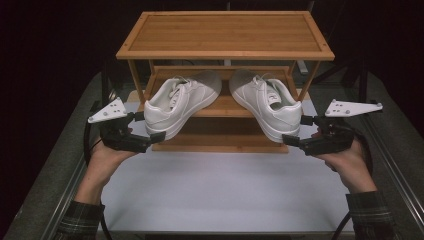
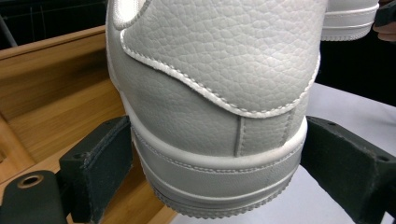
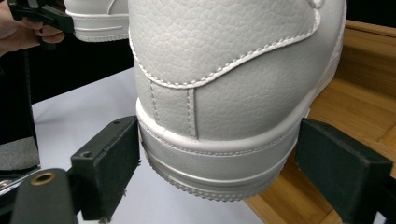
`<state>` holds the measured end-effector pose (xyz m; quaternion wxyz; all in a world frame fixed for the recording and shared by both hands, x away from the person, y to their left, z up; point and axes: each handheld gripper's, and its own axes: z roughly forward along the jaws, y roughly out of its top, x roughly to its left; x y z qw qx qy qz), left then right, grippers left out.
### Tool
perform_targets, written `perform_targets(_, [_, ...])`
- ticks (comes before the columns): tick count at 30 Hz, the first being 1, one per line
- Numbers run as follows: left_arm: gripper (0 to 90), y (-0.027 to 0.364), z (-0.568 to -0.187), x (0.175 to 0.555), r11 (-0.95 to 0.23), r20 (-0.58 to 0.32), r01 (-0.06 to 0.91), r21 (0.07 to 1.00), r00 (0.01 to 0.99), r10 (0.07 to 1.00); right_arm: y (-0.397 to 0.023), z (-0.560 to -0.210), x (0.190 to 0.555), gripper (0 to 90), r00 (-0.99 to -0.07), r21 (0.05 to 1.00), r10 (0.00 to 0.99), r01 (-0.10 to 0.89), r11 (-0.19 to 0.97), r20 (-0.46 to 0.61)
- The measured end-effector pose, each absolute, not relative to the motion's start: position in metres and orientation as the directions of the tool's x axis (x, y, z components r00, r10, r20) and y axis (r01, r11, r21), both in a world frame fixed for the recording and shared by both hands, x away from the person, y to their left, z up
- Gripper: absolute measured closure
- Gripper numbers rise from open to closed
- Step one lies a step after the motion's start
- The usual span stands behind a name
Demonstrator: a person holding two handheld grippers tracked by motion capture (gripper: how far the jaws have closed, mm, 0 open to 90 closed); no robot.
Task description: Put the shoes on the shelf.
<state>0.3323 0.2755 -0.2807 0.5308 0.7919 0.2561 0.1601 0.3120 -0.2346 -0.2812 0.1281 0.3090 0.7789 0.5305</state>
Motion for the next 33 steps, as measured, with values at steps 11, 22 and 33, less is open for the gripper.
perform_targets(11, [12.5, 0.238, -0.282, 0.341, -0.311, -0.01, 0.212, 0.927, 0.841, 0.541, -0.21, -0.279, 0.324, 14.3, -0.77, 0.9, 0.631, 0.338, 0.276, 0.096])
perform_targets(22, [15.1, 0.21, -0.283, 0.35, -0.316, 0.001, 0.193, 0.929, 0.852, 0.523, -0.189, -0.281, 0.335, 17.0, -0.782, 0.904, 0.615, 0.331, 0.272, 0.101])
perform_targets(33, [16.6, 0.184, -0.284, 0.362, -0.326, 0.026, 0.176, 0.929, 0.847, 0.531, -0.162, -0.28, 0.347, 22.6, -0.79, 0.906, 0.609, 0.303, 0.294, 0.067])
